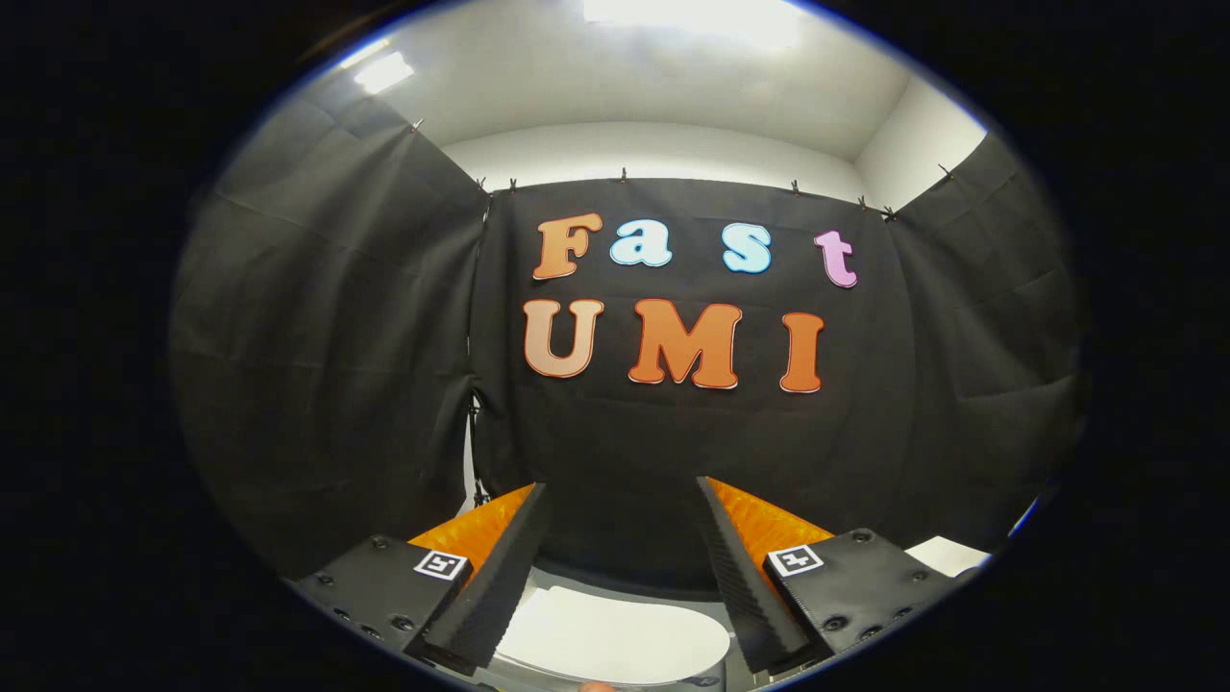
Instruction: Open the toilet lid.
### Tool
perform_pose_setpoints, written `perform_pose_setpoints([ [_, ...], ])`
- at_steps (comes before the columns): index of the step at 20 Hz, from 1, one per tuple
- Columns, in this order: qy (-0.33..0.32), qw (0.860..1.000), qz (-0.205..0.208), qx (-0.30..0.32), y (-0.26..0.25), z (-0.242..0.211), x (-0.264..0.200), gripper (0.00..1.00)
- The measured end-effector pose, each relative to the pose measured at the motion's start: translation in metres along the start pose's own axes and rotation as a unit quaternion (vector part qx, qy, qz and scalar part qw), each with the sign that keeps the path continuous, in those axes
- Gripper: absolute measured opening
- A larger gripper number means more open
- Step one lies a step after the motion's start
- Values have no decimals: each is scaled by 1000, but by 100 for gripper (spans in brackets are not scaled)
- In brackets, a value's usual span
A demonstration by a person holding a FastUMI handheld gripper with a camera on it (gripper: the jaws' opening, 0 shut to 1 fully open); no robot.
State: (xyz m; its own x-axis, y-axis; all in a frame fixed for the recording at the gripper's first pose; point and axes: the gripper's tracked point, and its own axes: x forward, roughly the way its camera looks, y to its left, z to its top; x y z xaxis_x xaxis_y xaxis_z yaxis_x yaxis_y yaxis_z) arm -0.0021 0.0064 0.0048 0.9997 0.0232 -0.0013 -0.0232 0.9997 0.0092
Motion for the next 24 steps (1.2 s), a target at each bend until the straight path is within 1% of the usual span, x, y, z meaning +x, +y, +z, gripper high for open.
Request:
perform_pose_setpoints([
  [7, 1, 1000, 2, 3, -1, -2, -1, 98],
  [11, 1, 1000, -1, 1, -6, -19, 5, 98],
  [14, 9, 1000, -5, 12, -11, -44, 8, 98],
  [16, 10, 999, -20, 26, -23, -61, 14, 98],
  [20, 27, 997, -53, 54, -47, -108, 18, 98],
  [24, 49, 993, -68, 85, -63, -163, 21, 98],
])
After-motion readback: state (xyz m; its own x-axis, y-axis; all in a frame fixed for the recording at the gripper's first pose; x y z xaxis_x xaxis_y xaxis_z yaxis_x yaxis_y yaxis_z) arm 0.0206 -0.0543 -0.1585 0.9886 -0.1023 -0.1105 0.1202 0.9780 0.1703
